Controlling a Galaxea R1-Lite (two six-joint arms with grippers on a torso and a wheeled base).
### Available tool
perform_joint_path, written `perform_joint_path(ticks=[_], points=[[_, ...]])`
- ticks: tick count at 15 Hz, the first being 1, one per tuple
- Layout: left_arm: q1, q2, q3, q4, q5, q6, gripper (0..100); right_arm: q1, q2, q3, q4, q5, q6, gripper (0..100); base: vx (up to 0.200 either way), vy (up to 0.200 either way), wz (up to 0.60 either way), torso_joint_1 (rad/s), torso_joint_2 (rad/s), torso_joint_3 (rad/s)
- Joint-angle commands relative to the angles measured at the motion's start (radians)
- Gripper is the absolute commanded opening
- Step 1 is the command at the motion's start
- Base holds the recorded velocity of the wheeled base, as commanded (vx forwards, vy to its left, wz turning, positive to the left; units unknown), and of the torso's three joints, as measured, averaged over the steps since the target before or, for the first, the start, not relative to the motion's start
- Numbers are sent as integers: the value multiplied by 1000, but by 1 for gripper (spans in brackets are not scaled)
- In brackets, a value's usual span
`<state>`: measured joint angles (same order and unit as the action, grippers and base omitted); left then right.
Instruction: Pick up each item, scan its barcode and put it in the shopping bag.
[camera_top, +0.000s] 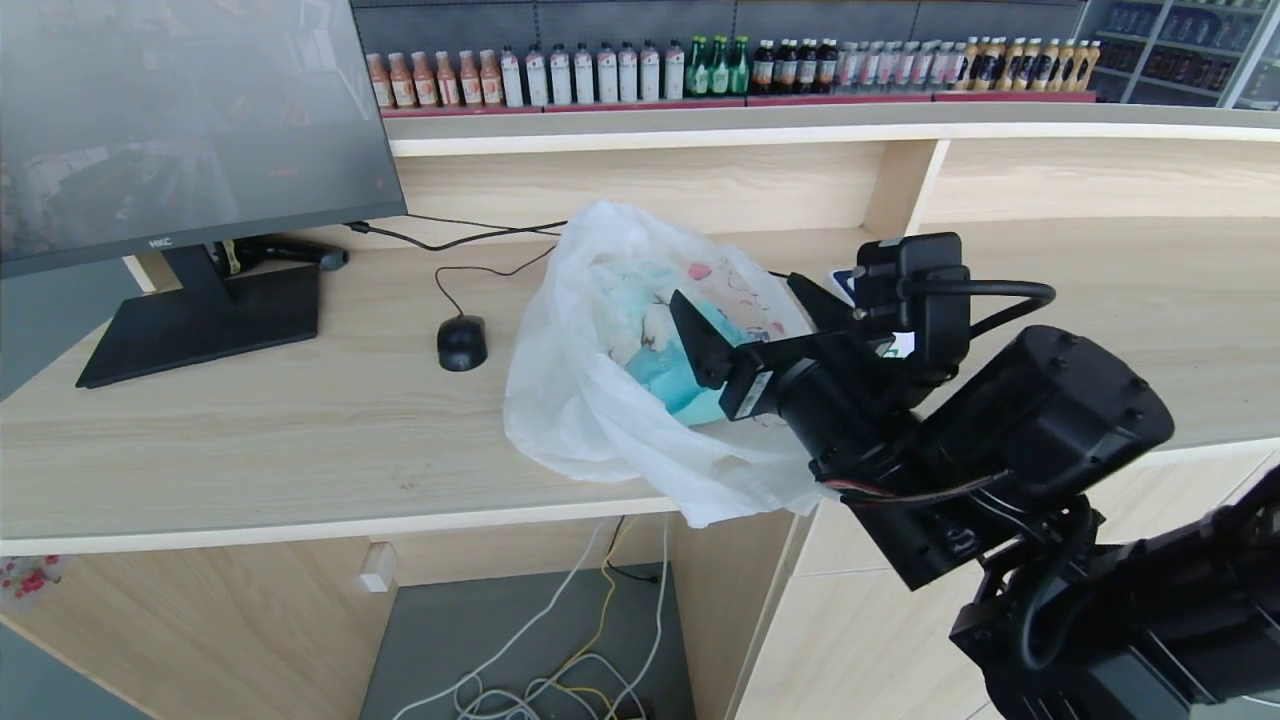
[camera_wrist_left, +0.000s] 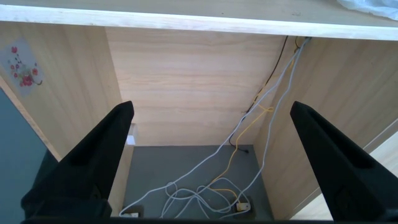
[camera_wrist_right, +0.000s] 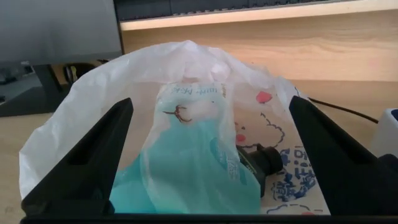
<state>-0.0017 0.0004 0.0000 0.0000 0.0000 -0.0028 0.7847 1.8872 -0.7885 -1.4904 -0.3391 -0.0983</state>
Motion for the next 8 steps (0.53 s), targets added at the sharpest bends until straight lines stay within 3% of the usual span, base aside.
perform_joint_path(ticks=[1,4,8], points=[[0,0,0,0,0,0,100,1,-73,34,-1,0,-1,100,0,0,0,0,0,0],[0,0,0,0,0,0,100,-5,-172,121,-1,-1,-1,100,0,0,0,0,0,0],[0,0,0,0,0,0,100,-143,-482,471,7,6,0,100,0,0,0,0,0,0]])
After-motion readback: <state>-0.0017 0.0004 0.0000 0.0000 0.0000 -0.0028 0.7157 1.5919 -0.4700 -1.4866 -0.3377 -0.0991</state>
